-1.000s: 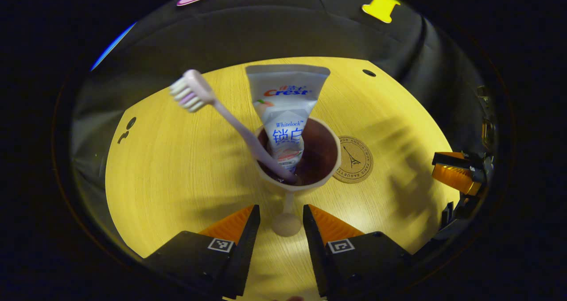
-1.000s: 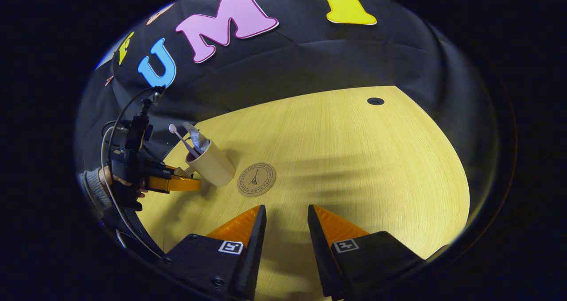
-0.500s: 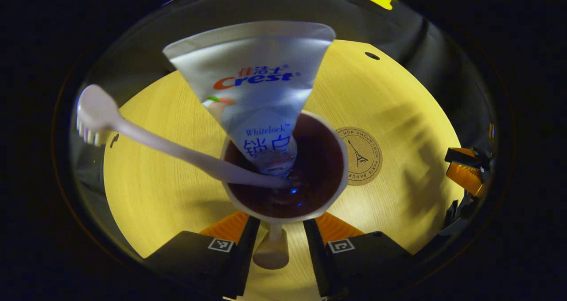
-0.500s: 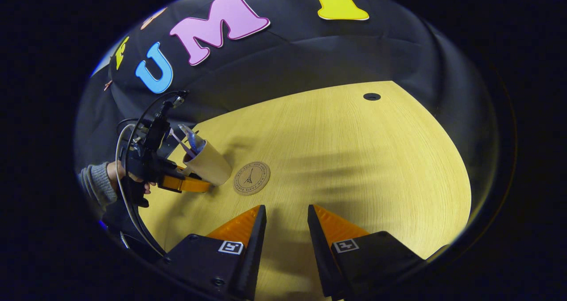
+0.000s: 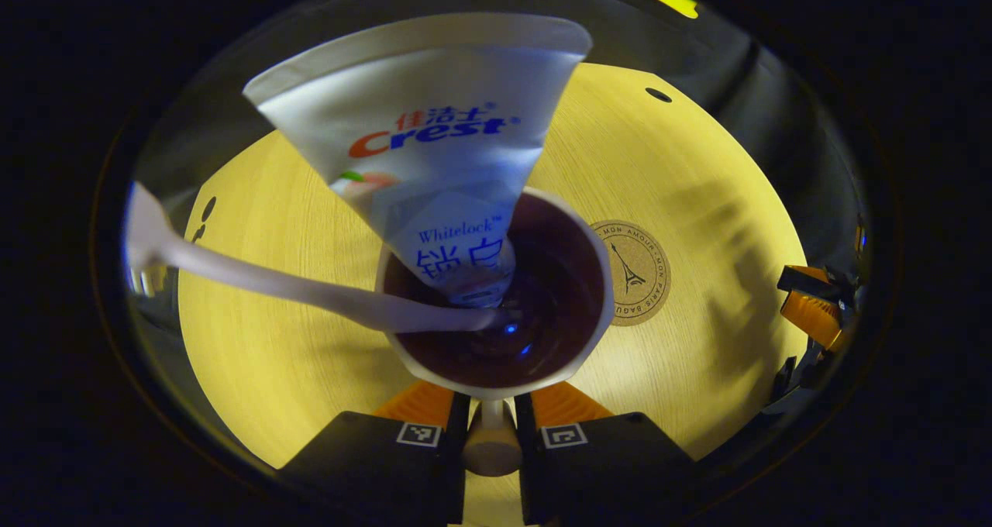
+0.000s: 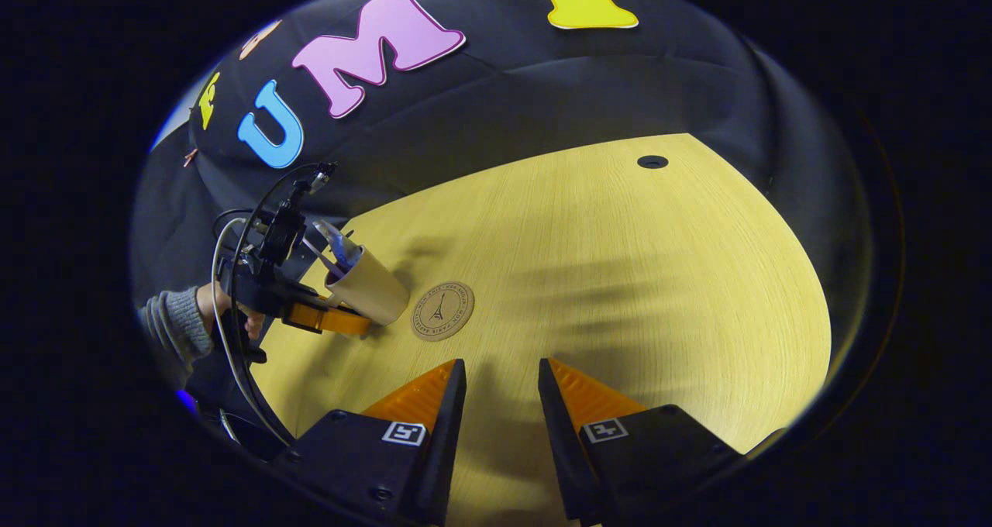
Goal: Put the toothbrush and toothpaste on the desktop into the cup, then pick up the cup and place it on the coaster on the desktop.
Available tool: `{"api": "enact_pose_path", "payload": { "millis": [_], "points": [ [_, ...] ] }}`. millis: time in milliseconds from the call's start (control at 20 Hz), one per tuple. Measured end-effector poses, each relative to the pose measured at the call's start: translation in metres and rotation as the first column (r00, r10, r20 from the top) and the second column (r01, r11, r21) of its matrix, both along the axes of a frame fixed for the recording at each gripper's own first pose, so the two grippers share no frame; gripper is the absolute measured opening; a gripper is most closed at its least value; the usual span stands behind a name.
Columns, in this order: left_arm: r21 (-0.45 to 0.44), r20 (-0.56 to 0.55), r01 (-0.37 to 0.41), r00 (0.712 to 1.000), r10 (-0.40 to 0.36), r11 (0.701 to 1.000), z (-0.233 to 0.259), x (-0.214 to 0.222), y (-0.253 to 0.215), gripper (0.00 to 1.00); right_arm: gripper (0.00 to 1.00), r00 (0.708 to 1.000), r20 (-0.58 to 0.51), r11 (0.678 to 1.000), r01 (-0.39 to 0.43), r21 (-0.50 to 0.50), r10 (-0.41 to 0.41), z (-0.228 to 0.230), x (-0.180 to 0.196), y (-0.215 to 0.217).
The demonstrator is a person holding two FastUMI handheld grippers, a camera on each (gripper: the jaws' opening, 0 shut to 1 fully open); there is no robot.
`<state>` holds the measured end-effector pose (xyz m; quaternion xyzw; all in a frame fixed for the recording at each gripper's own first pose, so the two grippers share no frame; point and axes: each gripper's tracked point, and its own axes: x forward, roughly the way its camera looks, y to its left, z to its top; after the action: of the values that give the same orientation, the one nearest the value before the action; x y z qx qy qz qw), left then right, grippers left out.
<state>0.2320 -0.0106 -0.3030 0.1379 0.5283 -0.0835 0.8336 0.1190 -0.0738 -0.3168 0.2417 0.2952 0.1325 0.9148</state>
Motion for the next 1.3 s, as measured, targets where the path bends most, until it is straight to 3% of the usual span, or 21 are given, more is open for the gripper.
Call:
{"api": "enact_pose_path", "payload": {
  "millis": [400,450,500,550,1050,1200,1300],
  "points": [
    [-0.021,0.043,0.034,0.999,-0.033,0.999,0.018,-0.004,-0.036,0.33,0.58,1.000,0.004,1.000,-0.012,0.018,0.012,0.003,-0.003,-0.004],
    [-0.021,0.042,0.041,0.998,-0.040,0.999,0.017,-0.004,-0.041,0.37,0.58,1.000,0.005,1.000,-0.013,0.022,0.013,0.004,-0.004,-0.005],
    [-0.021,0.043,0.049,0.998,-0.048,0.999,0.017,-0.004,-0.047,0.33,0.58,1.000,0.008,1.000,-0.014,0.026,0.014,0.004,-0.005,-0.005],
    [-0.019,0.042,0.053,0.998,-0.053,0.998,0.017,-0.004,-0.052,0.37,0.58,1.000,0.010,1.000,-0.015,0.026,0.014,0.005,-0.006,-0.006],
    [-0.003,0.036,0.102,0.994,-0.101,0.995,-0.001,-0.003,-0.092,0.37,0.58,1.000,0.017,0.999,0.004,0.051,-0.005,0.007,-0.010,-0.017],
    [0.003,0.029,0.112,0.993,-0.112,0.994,-0.004,-0.005,-0.098,0.32,0.58,1.000,0.020,0.999,0.018,0.049,-0.019,0.012,-0.008,-0.019],
    [0.007,0.026,0.116,0.993,-0.116,0.993,-0.007,-0.006,-0.100,0.37,0.58,1.000,0.017,0.999,0.025,0.029,-0.025,0.012,-0.005,-0.022]
  ]
}}
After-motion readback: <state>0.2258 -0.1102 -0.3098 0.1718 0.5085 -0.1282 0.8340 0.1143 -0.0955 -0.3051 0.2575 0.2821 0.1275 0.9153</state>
